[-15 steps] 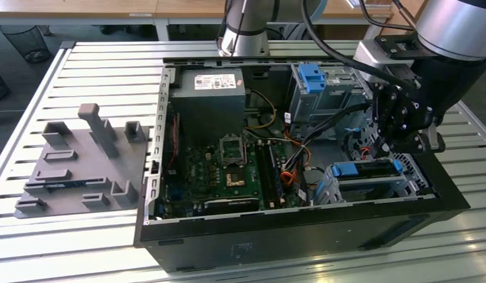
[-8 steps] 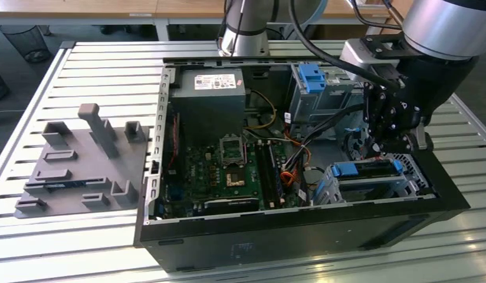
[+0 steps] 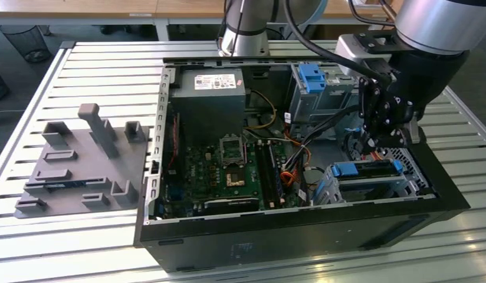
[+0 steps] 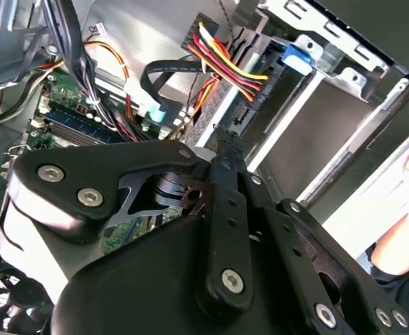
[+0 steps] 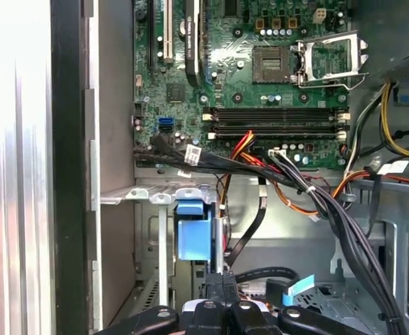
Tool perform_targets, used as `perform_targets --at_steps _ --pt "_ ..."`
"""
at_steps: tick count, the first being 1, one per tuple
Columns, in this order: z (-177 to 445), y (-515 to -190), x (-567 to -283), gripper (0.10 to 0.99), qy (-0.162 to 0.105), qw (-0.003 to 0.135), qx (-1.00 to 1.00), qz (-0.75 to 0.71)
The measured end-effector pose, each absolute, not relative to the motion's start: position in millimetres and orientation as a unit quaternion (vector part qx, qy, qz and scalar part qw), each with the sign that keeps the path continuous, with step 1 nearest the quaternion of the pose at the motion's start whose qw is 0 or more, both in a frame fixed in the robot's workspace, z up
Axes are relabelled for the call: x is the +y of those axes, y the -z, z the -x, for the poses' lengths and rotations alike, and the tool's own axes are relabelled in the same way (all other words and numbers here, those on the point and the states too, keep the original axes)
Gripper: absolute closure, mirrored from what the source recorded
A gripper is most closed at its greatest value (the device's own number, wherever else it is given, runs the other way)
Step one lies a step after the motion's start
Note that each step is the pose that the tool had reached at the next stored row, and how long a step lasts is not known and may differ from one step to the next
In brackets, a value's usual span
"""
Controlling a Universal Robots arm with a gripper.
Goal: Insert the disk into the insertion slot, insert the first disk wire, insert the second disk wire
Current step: 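Insert the second disk wire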
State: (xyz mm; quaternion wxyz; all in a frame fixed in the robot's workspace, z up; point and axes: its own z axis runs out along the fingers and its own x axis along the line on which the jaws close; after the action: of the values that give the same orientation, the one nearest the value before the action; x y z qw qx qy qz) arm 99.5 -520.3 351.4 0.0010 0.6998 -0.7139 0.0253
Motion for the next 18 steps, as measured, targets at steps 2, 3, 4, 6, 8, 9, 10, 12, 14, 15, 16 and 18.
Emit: perform_targets --at_steps 2,3,4,6,8,9,10,12,14,15,16,18 --pt "-99 -351 -518 0.98 -0.025 0.001 -0.714 -0.7" --pt "-98 -352 -517 0.98 -0.025 0.001 -0.714 -0.7" --pt "-98 -352 -516 0.98 -0.025 0.001 -0.714 -0.7" --pt "-96 -354 -514 0.98 -0.025 0.001 -0.714 -0.7" --pt "-95 -355 -512 0.98 -0.025 0.001 -0.714 -0.7" --pt "-94 -356 -511 0.98 -0.025 0.001 -0.714 -0.7" --pt "-93 -356 -509 0.98 -0.025 0.001 -0.714 -0.7" --pt "-92 -356 -505 0.98 -0.025 0.001 -0.714 -0.7" --pt "-92 -357 -502 0.98 -0.025 0.001 -0.714 -0.7" --pt "-91 -357 -500 0.98 -0.025 0.001 -0.714 -0.7" --pt "-91 -357 -498 0.98 -0.025 0.001 -0.714 -0.7" --pt "-91 -358 -495 0.98 -0.025 0.001 -0.714 -0.7"
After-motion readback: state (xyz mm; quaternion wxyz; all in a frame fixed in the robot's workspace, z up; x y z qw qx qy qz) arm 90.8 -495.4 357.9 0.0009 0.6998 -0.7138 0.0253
